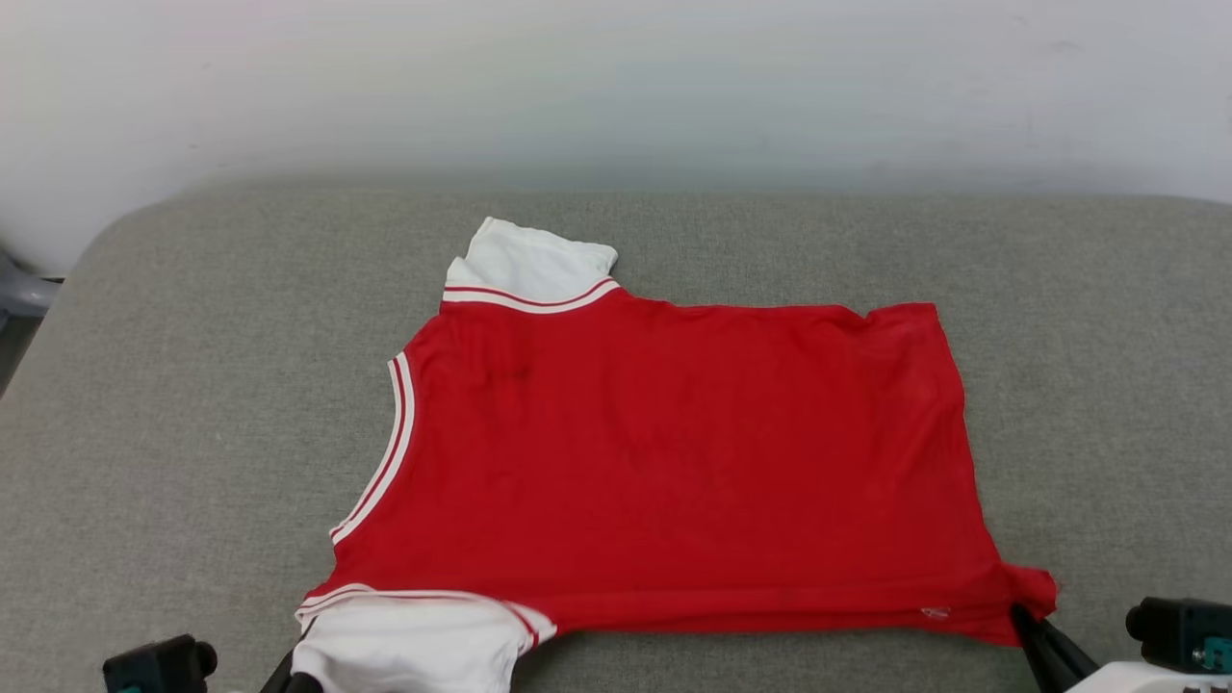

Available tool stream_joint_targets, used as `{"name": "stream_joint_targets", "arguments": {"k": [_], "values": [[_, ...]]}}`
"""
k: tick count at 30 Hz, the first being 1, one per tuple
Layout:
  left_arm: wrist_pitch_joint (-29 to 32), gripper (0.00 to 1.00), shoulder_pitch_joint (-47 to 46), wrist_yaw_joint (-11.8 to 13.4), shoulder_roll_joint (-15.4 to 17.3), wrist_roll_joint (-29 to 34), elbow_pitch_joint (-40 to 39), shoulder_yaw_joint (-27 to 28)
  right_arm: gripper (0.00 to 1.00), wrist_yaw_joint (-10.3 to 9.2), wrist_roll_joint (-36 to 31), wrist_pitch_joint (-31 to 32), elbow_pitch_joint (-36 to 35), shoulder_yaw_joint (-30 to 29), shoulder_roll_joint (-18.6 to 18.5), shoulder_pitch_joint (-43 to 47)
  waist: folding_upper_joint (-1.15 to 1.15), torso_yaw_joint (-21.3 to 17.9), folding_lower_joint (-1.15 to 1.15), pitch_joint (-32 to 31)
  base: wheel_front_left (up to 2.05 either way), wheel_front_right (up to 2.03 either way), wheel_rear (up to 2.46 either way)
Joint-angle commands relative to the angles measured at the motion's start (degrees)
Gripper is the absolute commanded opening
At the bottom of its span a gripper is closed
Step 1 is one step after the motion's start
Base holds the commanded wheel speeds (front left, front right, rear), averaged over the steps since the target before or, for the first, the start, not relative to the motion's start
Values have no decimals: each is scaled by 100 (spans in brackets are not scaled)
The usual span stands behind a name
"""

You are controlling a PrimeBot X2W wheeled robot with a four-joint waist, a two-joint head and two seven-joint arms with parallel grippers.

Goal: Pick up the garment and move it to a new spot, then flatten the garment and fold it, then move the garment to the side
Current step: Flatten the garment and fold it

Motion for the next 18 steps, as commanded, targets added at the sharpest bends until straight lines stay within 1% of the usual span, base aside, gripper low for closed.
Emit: {"name": "stream_joint_targets", "arguments": {"k": [1, 5, 9, 11, 13, 14, 16, 17, 18], "values": [[156, 0, -56, 71, 94, -55, -144, 35, 0, -18, -123, 214, -260, -109, 50, 73, 0, -22, 1, 90, 0, 0, 0], [619, 0, -425, 21, 156, -189, -268, -92, 0, -18, -328, 708, -597, -110, 149, -128, 0, -45, 1, 247, 0, 0, 0], [1007, 0, -920, -93, 235, -314, -134, -156, 0, -15, -455, 1139, -643, -53, 126, -530, 0, -89, 1, 428, 0, 0, 0], [1134, 0, -1162, -175, 201, -433, -11, -161, 0, -15, -496, 1305, -586, -5, 90, -764, 0, -125, 1, 561, 0, 0, 0], [1208, 0, -1406, -227, 195, -493, 125, -148, 0, -15, -549, 1349, -533, 80, 40, -1041, 0, -166, 1, 691, 0, 0, 0], [1208, 0, -1406, -227, 195, -493, 125, -148, 0, -15, -549, 1349, -533, 80, 40, -1041, 0, -166, 1, 691, 0, 0, 0], [1292, 0, -1652, -312, 193, -561, 287, -159, 0, -15, -537, 1423, -412, 161, 24, -1271, 0, -187, 1, 835, 0, 0, 0], [1337, 0, -1779, -367, 180, -600, 371, -163, 0, -15, -568, 1407, -369, 212, -11, -1402, 0, -191, 1, 907, 0, 0, 0], [1453, 0, -2113, -505, 200, -637, 670, -201, 0, -14, -573, 1402, -149, 328, -63, -1700, 0, -203, 1, 1096, 0, 0, 0]]}}
